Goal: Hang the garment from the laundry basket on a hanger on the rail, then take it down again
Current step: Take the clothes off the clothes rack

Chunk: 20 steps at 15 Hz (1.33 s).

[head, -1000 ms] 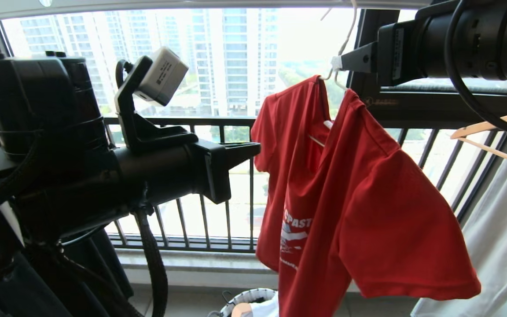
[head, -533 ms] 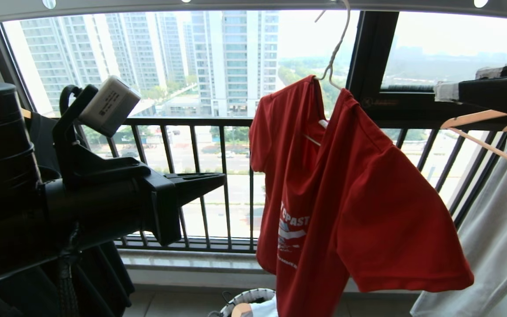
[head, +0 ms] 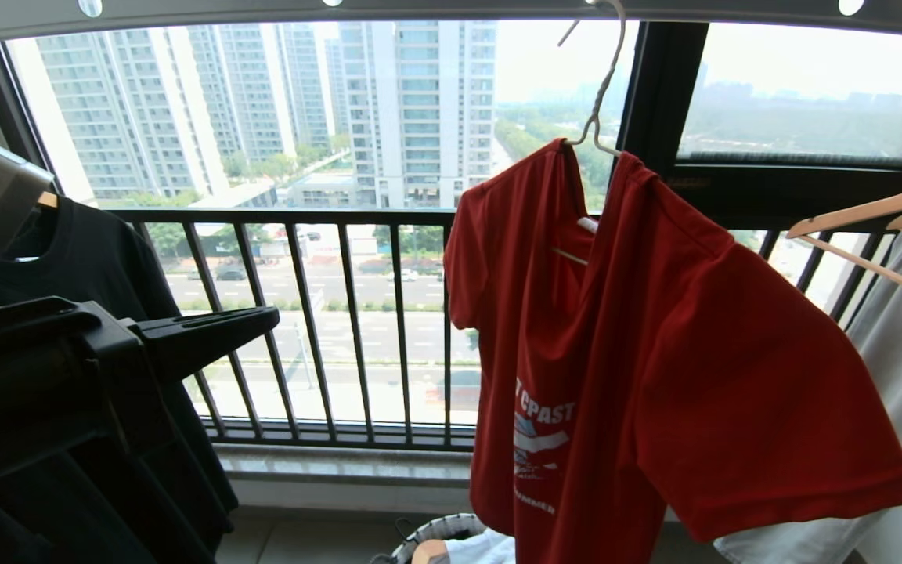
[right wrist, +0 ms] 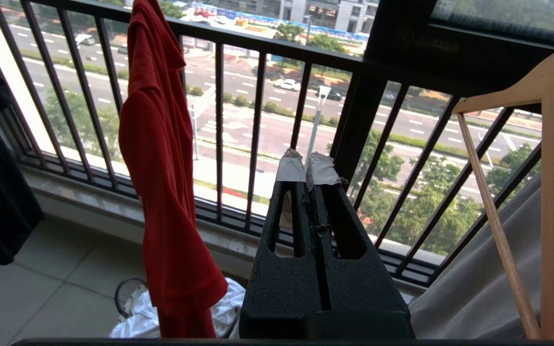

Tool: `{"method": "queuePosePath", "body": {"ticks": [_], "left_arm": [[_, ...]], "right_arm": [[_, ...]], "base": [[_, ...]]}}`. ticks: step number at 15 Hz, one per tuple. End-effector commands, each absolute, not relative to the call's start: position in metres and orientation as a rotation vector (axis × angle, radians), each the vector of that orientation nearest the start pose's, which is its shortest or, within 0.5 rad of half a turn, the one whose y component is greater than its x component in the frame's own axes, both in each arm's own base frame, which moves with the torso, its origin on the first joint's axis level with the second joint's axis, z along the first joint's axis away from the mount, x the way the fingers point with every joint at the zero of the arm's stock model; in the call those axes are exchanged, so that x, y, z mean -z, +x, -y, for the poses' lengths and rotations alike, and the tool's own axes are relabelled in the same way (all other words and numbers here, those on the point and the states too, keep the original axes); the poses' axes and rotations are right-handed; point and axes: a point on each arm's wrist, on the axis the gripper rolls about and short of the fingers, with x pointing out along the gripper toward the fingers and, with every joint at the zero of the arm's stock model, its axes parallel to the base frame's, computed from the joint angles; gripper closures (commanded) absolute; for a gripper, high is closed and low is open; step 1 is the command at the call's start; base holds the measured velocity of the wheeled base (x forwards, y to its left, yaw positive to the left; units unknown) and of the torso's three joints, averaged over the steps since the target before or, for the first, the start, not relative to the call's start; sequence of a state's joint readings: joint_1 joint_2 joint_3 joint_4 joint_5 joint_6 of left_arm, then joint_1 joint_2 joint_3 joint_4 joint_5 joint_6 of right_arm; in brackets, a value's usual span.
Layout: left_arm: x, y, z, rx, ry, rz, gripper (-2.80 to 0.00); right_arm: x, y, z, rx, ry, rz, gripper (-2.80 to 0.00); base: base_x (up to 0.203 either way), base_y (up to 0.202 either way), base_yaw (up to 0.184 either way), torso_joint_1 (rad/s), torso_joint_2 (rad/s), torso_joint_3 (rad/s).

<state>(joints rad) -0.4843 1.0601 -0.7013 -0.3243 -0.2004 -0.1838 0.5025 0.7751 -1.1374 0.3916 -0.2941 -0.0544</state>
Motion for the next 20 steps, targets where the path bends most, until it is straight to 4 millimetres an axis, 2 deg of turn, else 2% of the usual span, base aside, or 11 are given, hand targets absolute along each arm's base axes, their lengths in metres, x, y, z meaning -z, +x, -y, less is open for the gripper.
{"method": "queuePosePath", "body": {"ticks": [1,3,6,9,11,13,16,17,18,20], "left_arm": [[-0.275,0.098,0.051,0.642,-0.188,0.007,0.0],[-0.274,0.078,0.031,0.545,-0.188,0.081,0.0],[-0.269,0.043,0.012,0.452,-0.176,0.13,0.0],[-0.268,-0.007,0.008,0.43,-0.189,0.175,0.0],[-0.269,-0.039,0.008,0.418,-0.223,0.188,0.0],[-0.258,-0.062,0.011,0.368,-0.227,0.208,0.0],[-0.223,-0.052,0.011,0.322,-0.231,0.106,0.0],[-0.215,-0.055,0.01,0.334,-0.227,0.104,0.0],[-0.204,-0.061,0.009,0.365,-0.211,0.115,0.0],[-0.168,-0.058,0.008,0.375,-0.167,0.064,0.0]], "right_arm": [[-0.329,-0.005,0.01,-0.097,-0.036,0.033,0.0],[-0.314,-0.027,0.016,0.012,-0.032,0.032,0.0],[-0.293,-0.057,0.017,0.152,-0.027,-0.006,0.0],[-0.277,-0.08,0.009,0.295,-0.021,-0.022,0.0],[-0.257,-0.092,0.008,0.262,-0.02,-0.03,0.0],[-0.236,-0.098,0.007,0.245,-0.021,-0.037,0.0],[-0.201,-0.101,0.005,0.145,-0.02,-0.037,0.0],[-0.189,-0.101,0.004,0.093,-0.012,-0.028,0.0],[-0.177,-0.097,0.003,0.044,-0.01,-0.026,0.0],[-0.15,-0.083,0.001,0.004,-0.028,-0.063,0.0]], "base": [[0.0,0.0,0.0,0.0,0.0,0.0],[0.0,0.0,0.0,0.0,0.0,0.0],[0.0,0.0,0.0,0.0,0.0,0.0],[0.0,0.0,0.0,0.0,0.0,0.0],[0.0,0.0,0.0,0.0,0.0,0.0],[0.0,0.0,0.0,0.0,0.0,0.0],[0.0,0.0,0.0,0.0,0.0,0.0],[0.0,0.0,0.0,0.0,0.0,0.0],[0.0,0.0,0.0,0.0,0.0,0.0],[0.0,0.0,0.0,0.0,0.0,0.0]]}}
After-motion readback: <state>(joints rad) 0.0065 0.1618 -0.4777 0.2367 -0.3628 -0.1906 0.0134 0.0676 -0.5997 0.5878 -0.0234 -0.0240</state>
